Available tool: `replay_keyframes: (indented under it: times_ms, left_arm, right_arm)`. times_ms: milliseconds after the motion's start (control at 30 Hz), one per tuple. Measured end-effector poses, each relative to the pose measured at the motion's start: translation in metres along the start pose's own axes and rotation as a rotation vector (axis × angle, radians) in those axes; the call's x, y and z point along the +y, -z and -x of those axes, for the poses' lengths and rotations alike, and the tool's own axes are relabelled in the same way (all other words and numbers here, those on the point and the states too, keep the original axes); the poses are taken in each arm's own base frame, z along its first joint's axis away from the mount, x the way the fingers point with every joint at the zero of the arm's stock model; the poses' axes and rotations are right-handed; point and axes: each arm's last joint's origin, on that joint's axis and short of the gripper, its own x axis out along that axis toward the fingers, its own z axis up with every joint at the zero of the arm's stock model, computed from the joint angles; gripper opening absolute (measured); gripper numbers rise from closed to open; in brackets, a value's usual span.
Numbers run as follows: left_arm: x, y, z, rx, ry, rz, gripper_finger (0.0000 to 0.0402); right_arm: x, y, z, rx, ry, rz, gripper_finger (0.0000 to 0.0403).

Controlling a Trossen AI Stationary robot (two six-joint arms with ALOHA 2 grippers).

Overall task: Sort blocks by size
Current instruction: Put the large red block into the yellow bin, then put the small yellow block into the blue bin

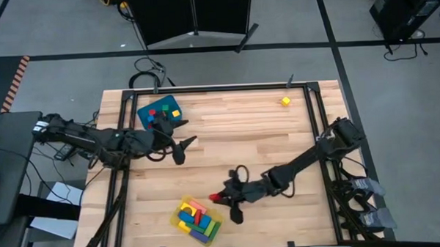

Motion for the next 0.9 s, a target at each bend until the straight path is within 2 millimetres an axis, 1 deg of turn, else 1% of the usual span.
replay_keyframes:
  times_ms: [67, 133, 267, 333, 400, 500, 600, 700, 767, 800, 833, 900]
  left_arm:
    - [0.0, 0.001, 0.0, 0.001, -0.007, 0.001, 0.0321]
    - [0.001, 0.001, 0.0, 0.008, -0.015, -0.005, 0.0321]
    - [0.002, 0.001, 0.0, 0.002, -0.035, -0.001, 0.0321]
    - [0.002, 0.001, -0.001, 0.002, -0.037, 0.001, 0.0321]
    - [0.002, 0.001, -0.001, 0.003, -0.037, 0.004, 0.0321]
    - [0.002, 0.001, -0.001, 0.003, -0.037, 0.009, 0.0321]
    - [0.002, 0.001, -0.001, 0.005, -0.037, 0.017, 0.0321]
    - [0.002, 0.001, -0.001, 0.004, -0.037, 0.024, 0.0321]
    - [0.002, 0.001, -0.001, 0.005, -0.037, 0.041, 0.0321]
    - [0.002, 0.001, -0.001, 0.006, -0.037, 0.044, 0.0321]
    - [0.002, 0.002, -0.001, 0.007, -0.038, 0.044, 0.0321]
    - [0.002, 0.002, -0.001, 0.015, -0.033, 0.038, 0.0321]
  right_arm:
    - [0.004, -0.002, -0.014, 0.02, -0.056, 0.027, 0.0071]
    - [0.009, 0.001, -0.03, 0.053, -0.111, 0.063, 0.0071]
    - [0.02, 0.004, -0.055, 0.103, -0.23, 0.125, 0.0074]
    - [0.021, 0.002, -0.063, 0.118, -0.285, 0.122, 0.0095]
    - [0.018, 0.001, -0.068, 0.133, -0.327, 0.117, 0.0128]
    - [0.014, 0.0, -0.07, 0.148, -0.338, 0.122, 0.018]
    - [0.012, -0.004, -0.068, 0.131, -0.303, 0.17, 0.022]
    - [0.012, -0.014, -0.058, 0.037, -0.209, 0.237, 0.0237]
    - [0.01, -0.023, -0.043, -0.048, -0.138, 0.27, 0.0231]
    - [0.006, -0.026, -0.034, -0.075, -0.101, 0.276, 0.0223]
    - [0.0, -0.027, -0.025, -0.094, -0.056, 0.275, 0.0212]
    - [-0.017, -0.024, -0.005, -0.11, 0.047, 0.256, 0.0184]
